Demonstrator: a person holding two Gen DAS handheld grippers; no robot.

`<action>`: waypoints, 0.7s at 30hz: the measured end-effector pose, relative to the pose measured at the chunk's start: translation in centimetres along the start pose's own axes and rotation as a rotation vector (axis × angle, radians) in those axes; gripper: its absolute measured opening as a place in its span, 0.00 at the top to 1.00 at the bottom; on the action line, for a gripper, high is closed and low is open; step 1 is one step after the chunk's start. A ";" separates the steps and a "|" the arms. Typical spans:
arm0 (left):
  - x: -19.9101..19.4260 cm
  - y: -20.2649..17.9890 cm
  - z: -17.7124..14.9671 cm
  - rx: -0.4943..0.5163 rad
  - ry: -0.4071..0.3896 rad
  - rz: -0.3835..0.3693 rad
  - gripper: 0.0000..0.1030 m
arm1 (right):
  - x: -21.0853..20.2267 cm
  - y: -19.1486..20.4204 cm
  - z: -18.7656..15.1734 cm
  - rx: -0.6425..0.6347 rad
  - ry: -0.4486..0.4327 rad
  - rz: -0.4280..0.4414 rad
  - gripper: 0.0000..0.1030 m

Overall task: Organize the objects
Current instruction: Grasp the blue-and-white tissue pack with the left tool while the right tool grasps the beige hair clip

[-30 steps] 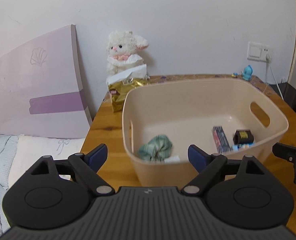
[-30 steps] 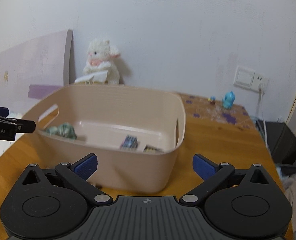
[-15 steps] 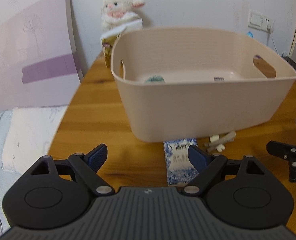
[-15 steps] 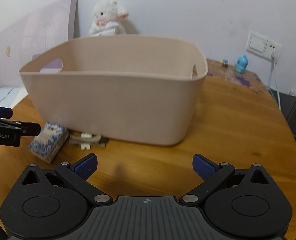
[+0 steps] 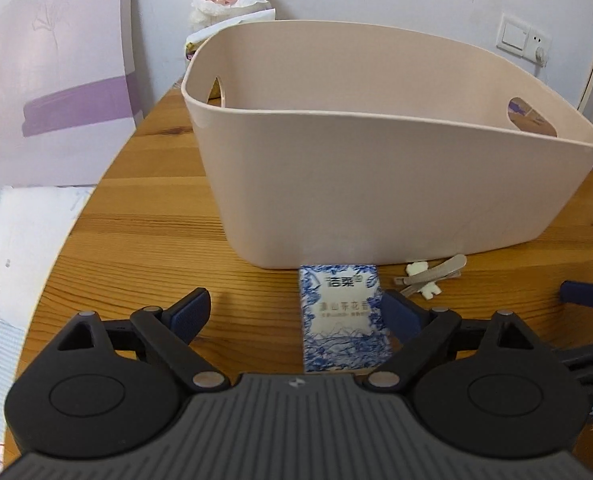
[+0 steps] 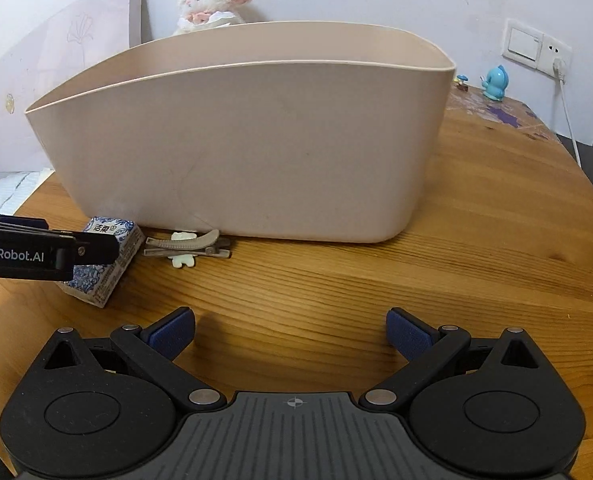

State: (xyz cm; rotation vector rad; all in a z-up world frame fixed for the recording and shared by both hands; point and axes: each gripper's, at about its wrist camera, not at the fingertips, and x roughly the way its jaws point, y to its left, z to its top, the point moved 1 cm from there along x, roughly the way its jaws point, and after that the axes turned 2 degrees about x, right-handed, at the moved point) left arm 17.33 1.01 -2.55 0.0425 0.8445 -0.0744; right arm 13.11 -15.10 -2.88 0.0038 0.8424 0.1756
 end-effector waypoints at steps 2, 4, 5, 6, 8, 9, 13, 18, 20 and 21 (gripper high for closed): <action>0.0 -0.1 0.1 -0.007 -0.005 -0.011 0.10 | 0.1 0.1 0.0 -0.002 -0.003 -0.005 0.00; 0.0 -0.1 0.1 -0.010 -0.009 -0.022 0.10 | 0.1 0.1 0.0 -0.003 -0.006 -0.009 0.00; 0.1 -0.1 0.1 -0.014 -0.010 -0.031 0.10 | 0.2 0.1 0.0 -0.002 -0.008 -0.011 0.00; 0.1 -0.2 0.1 -0.016 -0.010 -0.039 0.10 | 0.2 0.0 0.0 -0.001 -0.010 -0.014 0.00; 0.3 -0.3 0.1 -0.015 -0.005 -0.054 0.10 | 0.3 -0.1 0.0 0.004 -0.014 -0.019 0.00; 0.5 -0.3 0.1 -0.011 -0.001 -0.057 0.10 | 0.3 -0.2 0.1 0.013 -0.018 -0.017 0.00; 1.3 -0.4 -0.2 -0.002 0.020 -0.054 0.10 | 0.4 -0.9 0.4 0.056 -0.035 -0.009 0.00; 1.8 0.1 -0.5 0.009 0.010 -0.003 0.10 | 0.7 -0.9 1.1 0.140 -0.037 0.027 0.00; 1.8 0.6 -0.6 0.005 0.007 0.008 0.10 | 0.9 -0.5 1.4 0.152 -0.039 0.031 0.00; 1.8 0.9 -0.6 0.003 0.005 0.016 0.10 | 1.1 -0.1 1.5 0.150 -0.043 0.025 0.00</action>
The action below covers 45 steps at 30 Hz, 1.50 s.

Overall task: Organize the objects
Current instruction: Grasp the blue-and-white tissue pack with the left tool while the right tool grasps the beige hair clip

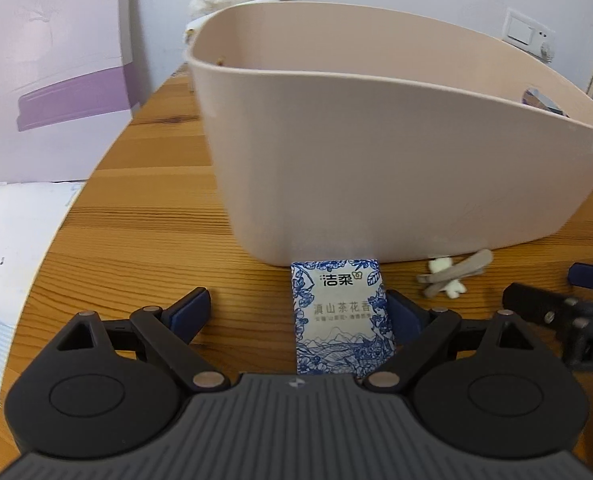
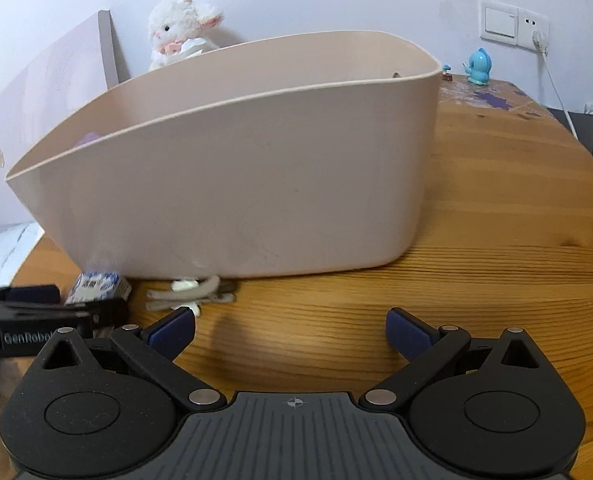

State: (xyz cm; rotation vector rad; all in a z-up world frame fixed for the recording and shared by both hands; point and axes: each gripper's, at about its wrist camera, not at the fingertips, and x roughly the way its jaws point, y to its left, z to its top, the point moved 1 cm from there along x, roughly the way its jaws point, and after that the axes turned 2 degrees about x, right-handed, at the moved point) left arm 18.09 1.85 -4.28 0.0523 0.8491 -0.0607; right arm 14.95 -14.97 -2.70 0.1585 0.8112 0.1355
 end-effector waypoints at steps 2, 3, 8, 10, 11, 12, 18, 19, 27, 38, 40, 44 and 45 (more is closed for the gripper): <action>-0.1 0.6 -0.2 -0.003 -0.007 0.013 0.09 | 0.3 0.6 0.0 -0.004 -0.008 -0.009 0.00; -0.2 0.9 -0.4 -0.007 -0.010 0.017 0.09 | 0.5 0.9 0.1 0.000 -0.011 -0.009 0.00; -0.5 2.0 -1.1 -0.020 -0.024 0.034 0.04 | 0.9 1.9 0.5 0.007 -0.035 -0.029 0.00; -0.6 2.4 -1.4 -0.026 -0.034 0.039 0.03 | 1.1 2.3 0.7 -0.008 -0.043 -0.058 0.00; -0.6 2.5 -1.5 -0.024 -0.042 0.039 0.02 | 1.3 2.4 0.8 -0.015 -0.042 -0.071 0.00; -0.6 2.5 -1.6 -0.023 -0.046 0.040 0.02 | 1.5 2.4 0.8 -0.020 -0.038 -0.082 0.00; -0.7 2.5 -1.8 -0.022 -0.057 0.041 0.02 | 1.5 1.3 0.5 -0.031 -0.015 -0.122 0.00; -0.7 2.5 -1.9 -0.022 -0.059 0.041 0.02 | 1.3 0.9 0.5 -0.023 -0.014 -0.115 0.00; -0.9 3.0 -2.0 -0.014 -0.052 0.032 0.02 | 0.7 2.0 -0.3 -0.055 0.006 -0.050 0.00; -0.8 4.5 -1.8 -0.016 -0.044 0.034 0.02 | 1.8 6.7 -1.4 -0.183 -0.014 -0.056 0.00; -0.7 4.7 -1.8 -0.017 -0.046 0.039 0.02 | 2.0 7.0 -1.3 -0.178 -0.021 -0.066 0.00; -0.4 5.5 -1.6 -0.018 -0.042 0.034 0.00 | 2.3 7.0 -1.1 -0.156 -0.032 -0.086 0.00; -0.4 5.5 -1.6 -0.012 -0.042 0.030 0.00 | 2.3 7.0 -1.1 -0.151 -0.038 -0.093 0.01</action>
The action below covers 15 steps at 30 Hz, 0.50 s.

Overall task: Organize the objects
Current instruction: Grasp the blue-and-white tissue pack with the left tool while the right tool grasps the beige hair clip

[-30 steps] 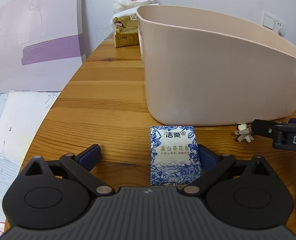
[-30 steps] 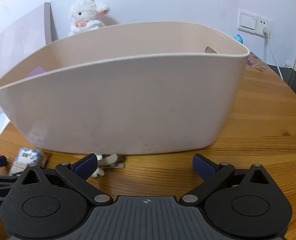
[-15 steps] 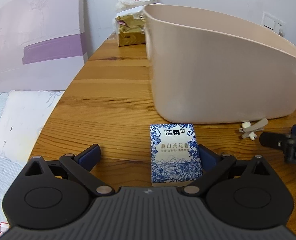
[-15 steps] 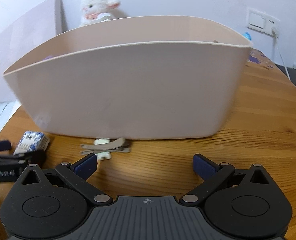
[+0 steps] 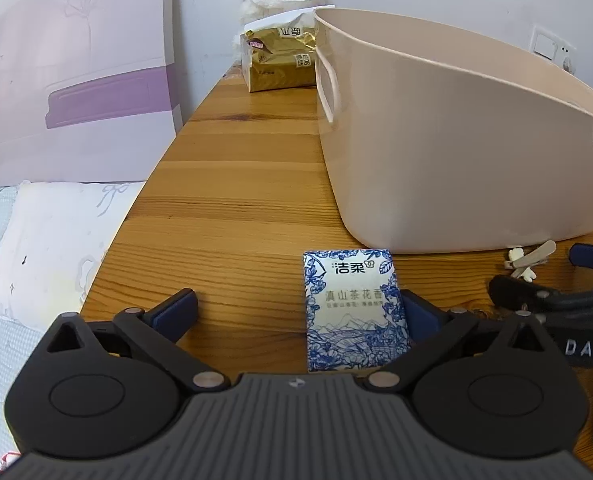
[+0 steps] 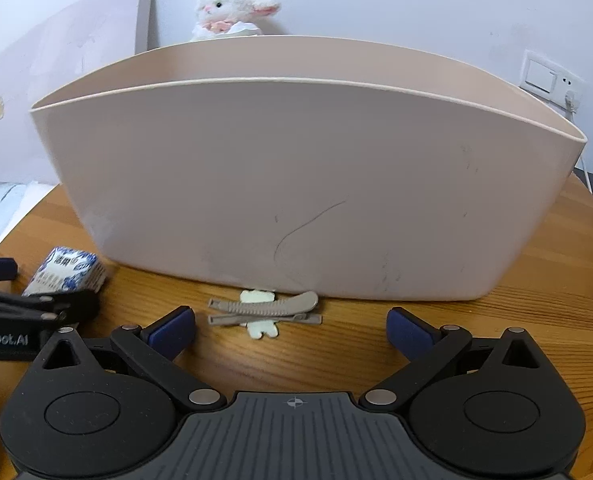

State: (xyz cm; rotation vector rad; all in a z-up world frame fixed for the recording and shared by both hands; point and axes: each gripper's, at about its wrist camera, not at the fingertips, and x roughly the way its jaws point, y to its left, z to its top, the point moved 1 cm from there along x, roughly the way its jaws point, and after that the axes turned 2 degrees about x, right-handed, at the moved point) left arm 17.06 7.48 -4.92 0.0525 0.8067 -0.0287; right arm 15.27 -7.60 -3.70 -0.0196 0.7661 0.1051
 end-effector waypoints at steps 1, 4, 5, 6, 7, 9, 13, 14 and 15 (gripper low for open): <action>0.0 0.0 0.0 0.005 -0.001 -0.004 0.00 | -0.1 0.0 -0.1 0.002 -0.005 -0.005 0.03; 0.1 0.0 -0.1 0.014 -0.017 -0.013 0.00 | -0.7 -0.1 -0.7 0.004 -0.020 -0.010 0.10; 0.1 0.0 -0.2 0.017 -0.026 -0.016 0.00 | -0.8 -0.1 -0.7 0.006 -0.021 -0.009 0.11; 0.0 -0.1 -0.2 0.019 -0.033 -0.017 0.00 | -0.9 -0.1 -0.8 0.008 -0.022 -0.005 0.13; 0.0 -0.1 -0.3 0.021 -0.037 -0.019 0.01 | -0.9 -0.4 -0.7 0.010 -0.024 -0.007 0.14; -0.2 -0.2 -0.3 0.030 -0.050 -0.033 0.08 | -1.1 -0.6 -0.8 0.018 -0.033 -0.013 0.24; -0.7 -0.6 -0.6 0.048 -0.065 -0.053 0.22 | -1.5 -1.1 -0.8 0.019 -0.043 -0.013 0.39; -0.8 -0.7 -0.6 0.053 -0.068 -0.060 0.27 | -1.6 -1.3 -0.8 0.016 -0.045 -0.013 0.44; -0.9 -0.8 -0.6 0.057 -0.069 -0.065 0.30 | -1.7 -1.4 -0.9 0.011 -0.047 -0.009 0.47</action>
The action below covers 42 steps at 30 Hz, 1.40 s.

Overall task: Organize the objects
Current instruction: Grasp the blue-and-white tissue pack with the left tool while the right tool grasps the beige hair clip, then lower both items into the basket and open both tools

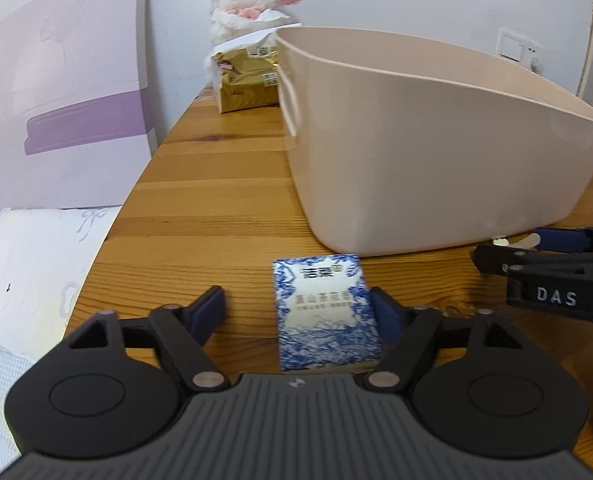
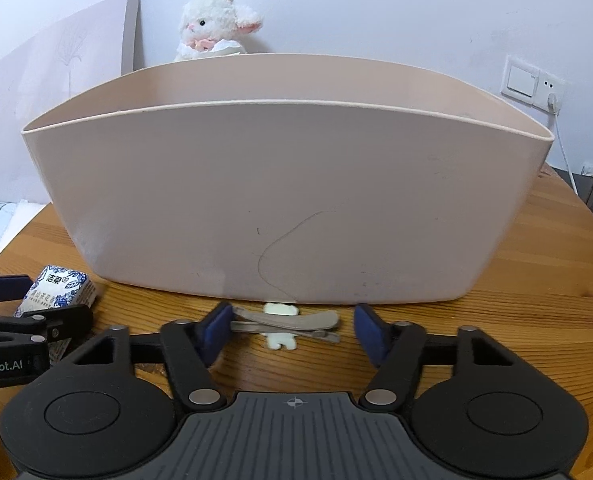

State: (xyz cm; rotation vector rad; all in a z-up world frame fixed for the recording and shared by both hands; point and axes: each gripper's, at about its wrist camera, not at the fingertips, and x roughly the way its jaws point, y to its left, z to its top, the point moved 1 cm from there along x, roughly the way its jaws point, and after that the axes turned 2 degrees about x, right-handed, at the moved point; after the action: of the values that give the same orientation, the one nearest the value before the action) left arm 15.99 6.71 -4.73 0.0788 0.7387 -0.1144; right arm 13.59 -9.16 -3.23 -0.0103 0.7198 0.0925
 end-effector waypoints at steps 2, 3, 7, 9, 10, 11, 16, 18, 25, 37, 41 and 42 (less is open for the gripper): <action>-0.1 -0.2 0.0 0.003 -0.002 -0.007 0.42 | -0.1 -0.2 -0.2 -0.011 -0.002 0.011 0.47; -0.1 -0.3 0.0 0.004 -0.002 -0.009 0.45 | -0.2 -0.4 -0.3 -0.014 -0.004 0.016 0.47; -0.2 -0.5 0.0 0.005 0.000 -0.008 0.53 | -0.5 -0.7 -0.7 -0.020 -0.002 0.025 0.47; -0.2 -0.5 0.0 -0.003 -0.001 -0.009 0.54 | -0.8 -1.1 -0.9 -0.023 0.001 0.033 0.47; -0.2 -0.5 -0.1 -0.005 -0.002 -0.010 0.54 | -0.6 -1.1 -0.8 -0.026 0.001 0.036 0.47; -0.3 -0.5 -0.2 -0.007 -0.002 -0.011 0.54 | -0.7 -1.2 -0.9 -0.028 0.001 0.039 0.47; -0.5 -0.9 -0.4 -0.002 0.000 -0.018 0.54 | -1.1 -2.2 -1.3 -0.021 0.006 0.054 0.47; -0.6 -1.1 -0.5 -0.005 0.001 -0.024 0.54 | -1.2 -2.6 -1.3 -0.009 0.004 0.058 0.47; -1.4 -1.9 -1.1 0.005 0.000 -0.032 0.54 | -2.5 -3.9 -1.5 0.023 -0.013 0.073 0.47; -5.1 -2.4 0.0 0.012 -0.078 -0.024 0.54 | -7.7 -4.7 0.2 0.035 -0.117 0.140 0.47; -6.9 -2.6 1.1 0.023 -0.127 -0.022 0.54 | -9.6 -4.9 1.5 0.039 -0.173 0.169 0.47; -7.3 -2.7 1.4 0.026 -0.139 -0.021 0.54 | -10.0 -5.0 1.9 0.036 -0.187 0.176 0.47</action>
State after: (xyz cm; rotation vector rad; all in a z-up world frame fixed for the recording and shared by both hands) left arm 11.21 4.39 1.19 0.0869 0.5996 -0.1481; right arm 7.82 -14.84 4.69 0.0954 0.5346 0.2457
